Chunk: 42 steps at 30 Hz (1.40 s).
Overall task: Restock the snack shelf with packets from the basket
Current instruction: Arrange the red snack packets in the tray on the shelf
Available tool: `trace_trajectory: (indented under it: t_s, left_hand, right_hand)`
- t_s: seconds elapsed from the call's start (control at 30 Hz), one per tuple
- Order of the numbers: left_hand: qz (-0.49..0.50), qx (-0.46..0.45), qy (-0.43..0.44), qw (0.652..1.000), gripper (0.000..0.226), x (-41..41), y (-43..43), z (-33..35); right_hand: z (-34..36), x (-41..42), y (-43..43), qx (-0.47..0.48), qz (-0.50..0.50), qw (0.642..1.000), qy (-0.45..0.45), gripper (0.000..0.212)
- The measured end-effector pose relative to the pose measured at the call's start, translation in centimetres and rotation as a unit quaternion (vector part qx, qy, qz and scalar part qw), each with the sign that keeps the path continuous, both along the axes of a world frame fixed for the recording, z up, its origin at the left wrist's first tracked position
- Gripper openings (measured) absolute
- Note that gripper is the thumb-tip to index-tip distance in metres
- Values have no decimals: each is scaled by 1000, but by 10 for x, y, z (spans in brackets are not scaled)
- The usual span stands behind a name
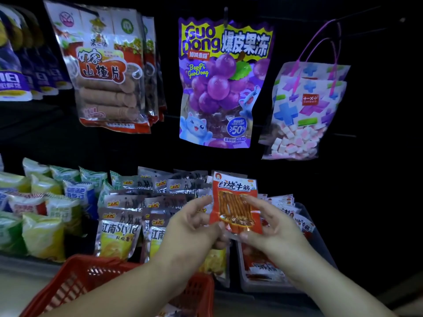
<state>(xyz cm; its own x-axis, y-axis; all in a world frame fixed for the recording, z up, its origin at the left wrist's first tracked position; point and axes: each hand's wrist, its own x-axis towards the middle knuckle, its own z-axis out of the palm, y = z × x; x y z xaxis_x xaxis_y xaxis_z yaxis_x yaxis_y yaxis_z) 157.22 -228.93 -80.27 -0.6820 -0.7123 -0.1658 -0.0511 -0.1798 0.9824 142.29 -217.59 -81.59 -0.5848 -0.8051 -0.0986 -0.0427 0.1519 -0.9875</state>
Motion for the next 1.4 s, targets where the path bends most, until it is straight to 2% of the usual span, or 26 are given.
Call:
trace_trajectory:
  t_s: [0.13, 0.23, 0.3, 0.37, 0.4, 0.47, 0.53, 0.6, 0.67, 0.77, 0.87, 0.93, 1.0, 1.13, 1.27, 1.4]
  left_hand:
    - [-19, -14, 3, 1000, 54, 2, -1, -1]
    - [-9, -29, 7, 1000, 52, 4, -5, 0]
    - [5, -57, -16, 998, 51, 6, -10, -3]
    - [8, -104, -38, 994, 48, 6, -10, -9]
    - [1, -134, -43, 990, 48, 5, -7, -13]
    - [-25, -208, -37, 977, 48, 1, 3, -20]
    - [-65, -295, -29, 953, 47, -2, 11, -29]
    - [-126, -361, -27, 923, 39, -3, 18, -36]
    - [-189, -382, -26, 904, 36, -3, 22, -37]
    - [-217, -364, -19, 906, 37, -4, 21, -29]
    - [-61, -397, -31, 915, 41, -4, 1, -20]
    - [-2, -383, -59, 922, 58, -3, -16, -15]
    - [-11, -331, -73, 941, 71, 0, -27, -9]
    - [-38, -255, -45, 965, 60, 3, -31, 1]
    - [-40, -257, -52, 964, 63, 3, -26, -2]
    - [-29, -257, -32, 966, 55, 1, -25, -5]
  right_hand:
    - [-3, -3, 0, 43, 37, 998, -1, 79]
    - [2, -5, 4, 69, 107, 992, -6, 91]
    - [8, -1, 5, 79, 81, 992, 57, 89]
    - [10, 2, 5, 64, 7, 985, 157, 74]
    - [7, 2, 5, 48, 4, 986, 161, 66]
    - [6, 10, 0, -22, 14, 999, 25, 52]
    - [5, 14, -5, -58, 25, 992, -107, 42]
    - [1, 12, -9, -60, 1, 991, -122, 39]
    - [-2, 7, -10, -50, -34, 993, -97, 44]
    - [-4, -3, -7, -41, -77, 995, -41, 52]
    - [4, -9, -3, -20, -49, 999, 8, 51]
    - [8, -11, 1, -7, 0, 1000, 27, 52]
    - [11, -9, 4, -1, 44, 998, 34, 56]
    - [11, -5, 3, -14, 49, 997, 61, 46]
    - [7, 0, 2, -22, 28, 991, 129, 39]
    - [6, 5, 0, -23, 37, 991, 128, 39]
